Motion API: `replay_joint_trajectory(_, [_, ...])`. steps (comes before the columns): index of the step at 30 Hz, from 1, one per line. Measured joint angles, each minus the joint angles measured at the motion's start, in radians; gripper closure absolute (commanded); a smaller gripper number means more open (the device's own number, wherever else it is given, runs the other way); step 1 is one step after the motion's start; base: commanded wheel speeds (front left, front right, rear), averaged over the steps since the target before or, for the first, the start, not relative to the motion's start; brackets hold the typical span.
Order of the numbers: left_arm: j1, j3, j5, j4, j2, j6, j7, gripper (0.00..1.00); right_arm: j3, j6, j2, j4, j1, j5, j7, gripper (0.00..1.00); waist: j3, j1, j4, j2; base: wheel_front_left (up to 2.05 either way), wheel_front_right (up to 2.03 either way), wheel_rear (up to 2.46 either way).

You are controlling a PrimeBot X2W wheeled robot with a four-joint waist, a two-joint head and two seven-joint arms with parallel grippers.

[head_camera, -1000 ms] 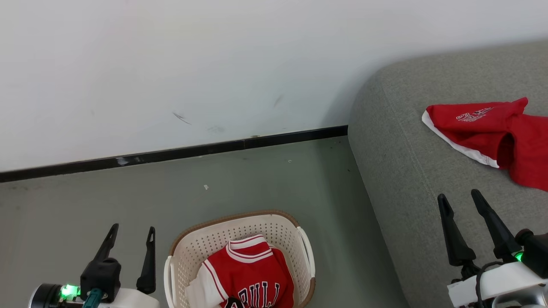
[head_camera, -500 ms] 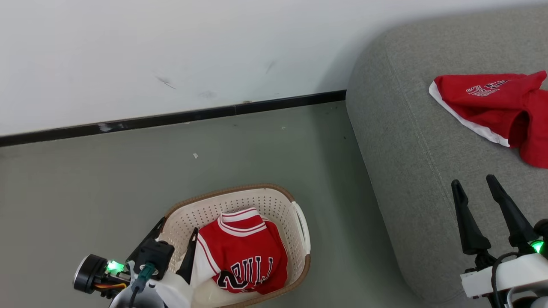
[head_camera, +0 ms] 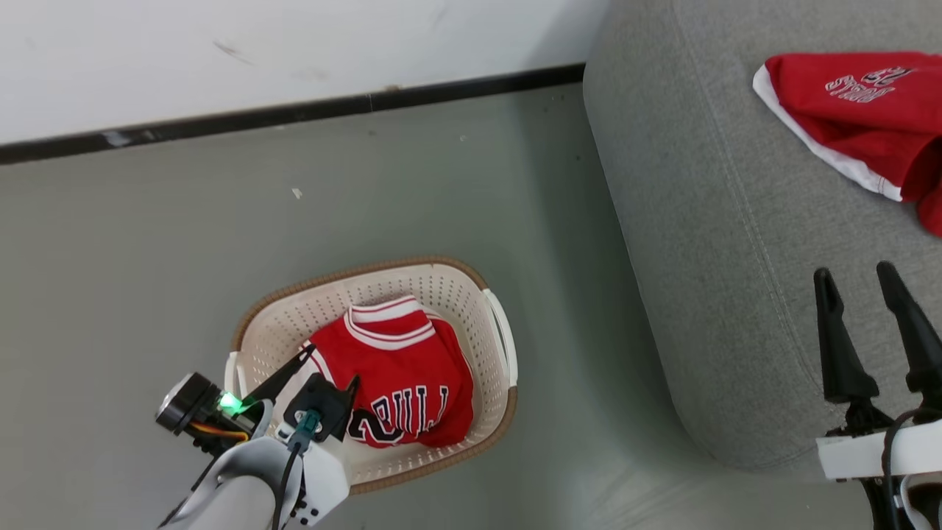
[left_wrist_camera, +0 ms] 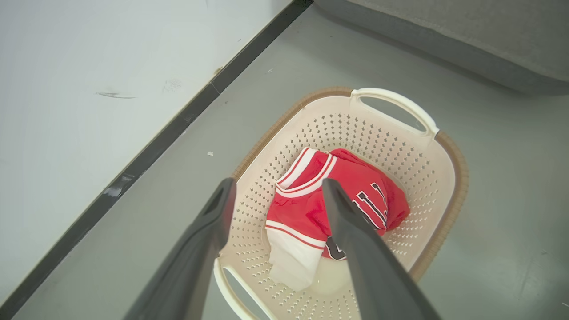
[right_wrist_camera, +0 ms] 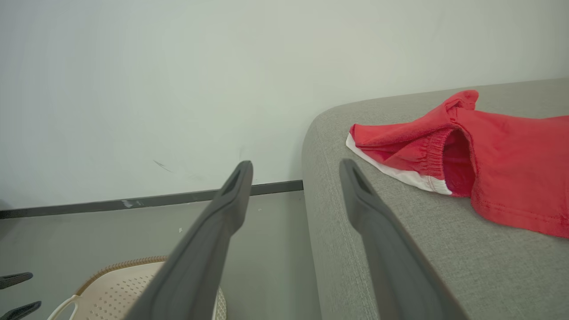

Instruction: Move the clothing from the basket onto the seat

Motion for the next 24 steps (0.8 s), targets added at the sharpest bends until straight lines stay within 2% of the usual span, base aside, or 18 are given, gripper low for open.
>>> replay_joint_trajectory(15, [-0.183,-0.082,0.117,0.148,-0.028,-0.036,0.024,0.00,0.017,0.000,0.013,-0.018,-0.126,0.044,-0.041,0.00,0.192,0.0001,-0.046,0.0000,0.00,0.00,0.00])
replay_joint_trajectory(24, [-0.259,-0.095,0.138,0.224,-0.044,-0.043,0.037,0.00,0.030,0.000,0.015,-0.007,-0.195,0.061,-0.059,0.00,0.291,0.0001,-0.073,0.0000,0.00,0.00,0.00])
